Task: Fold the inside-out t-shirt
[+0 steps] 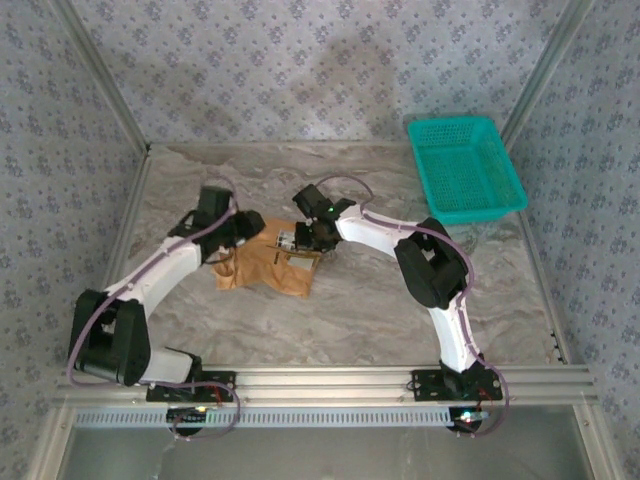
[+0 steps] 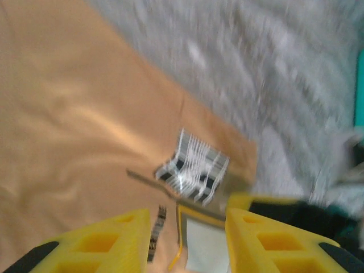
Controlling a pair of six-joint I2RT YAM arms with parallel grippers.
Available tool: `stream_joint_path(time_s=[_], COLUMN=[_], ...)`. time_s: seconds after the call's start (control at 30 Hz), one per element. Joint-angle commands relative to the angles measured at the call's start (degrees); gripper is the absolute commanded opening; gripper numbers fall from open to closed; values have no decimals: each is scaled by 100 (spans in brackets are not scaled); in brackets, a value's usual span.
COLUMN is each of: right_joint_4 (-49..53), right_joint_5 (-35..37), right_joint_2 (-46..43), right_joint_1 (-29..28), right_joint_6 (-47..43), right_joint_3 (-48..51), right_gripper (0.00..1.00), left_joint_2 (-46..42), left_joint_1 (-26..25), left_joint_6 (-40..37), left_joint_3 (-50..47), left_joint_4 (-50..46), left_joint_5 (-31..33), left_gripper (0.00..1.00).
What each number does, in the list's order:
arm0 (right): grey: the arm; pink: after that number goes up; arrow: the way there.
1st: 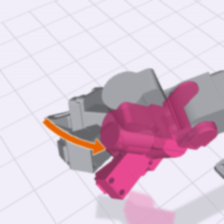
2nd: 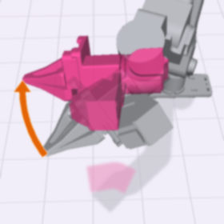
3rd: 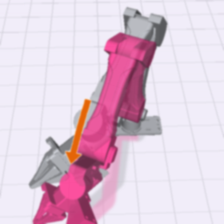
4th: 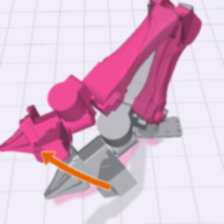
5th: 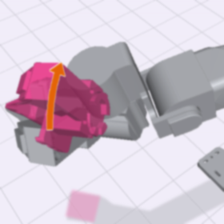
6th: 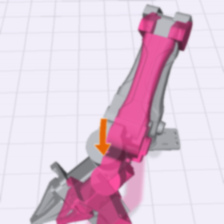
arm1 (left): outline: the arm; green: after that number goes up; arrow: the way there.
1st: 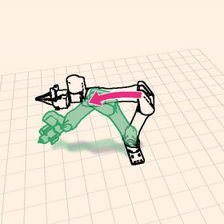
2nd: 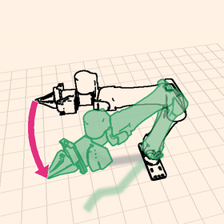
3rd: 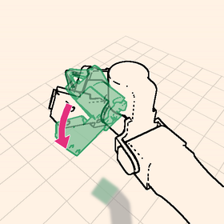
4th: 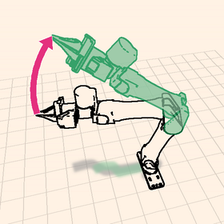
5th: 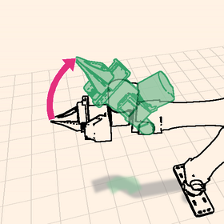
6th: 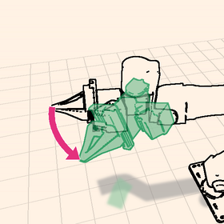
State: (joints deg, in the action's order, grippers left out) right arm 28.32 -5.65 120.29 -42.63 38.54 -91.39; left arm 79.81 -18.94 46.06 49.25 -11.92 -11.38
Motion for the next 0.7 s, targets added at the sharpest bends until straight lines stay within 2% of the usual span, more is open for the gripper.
stream_joint_path(time_s=[0.0, 0.17, 0.33, 0.53, 0.67], right_joint_4=[260, 446, 473, 464, 587], right_joint_5=[-75, 148, 424, 723, 923], right_joint_2=[255, 428, -105, -1215, -1806], right_joint_1=[84, 133, 54, -613, -990], right_joint_6=[-166, -129, 48, 603, 716], right_joint_3=[-269, 60, 1253, 2551, 2406], right_gripper=[0, 0, 0, 0, 3], left_joint_2=[447, 945, 817, 795, 684], left_joint_1=[-131, 37, 460, 749, 700], left_joint_6=[566, 56, -778, -1236, -1233], left_joint_3=[-458, -347, 153, 745, 1020], left_joint_4=[630, 217, -806, -1323, -1622], left_joint_5=[-268, -137, 223, 450, 461], left_gripper=[39, 39, 41, 46, 46])
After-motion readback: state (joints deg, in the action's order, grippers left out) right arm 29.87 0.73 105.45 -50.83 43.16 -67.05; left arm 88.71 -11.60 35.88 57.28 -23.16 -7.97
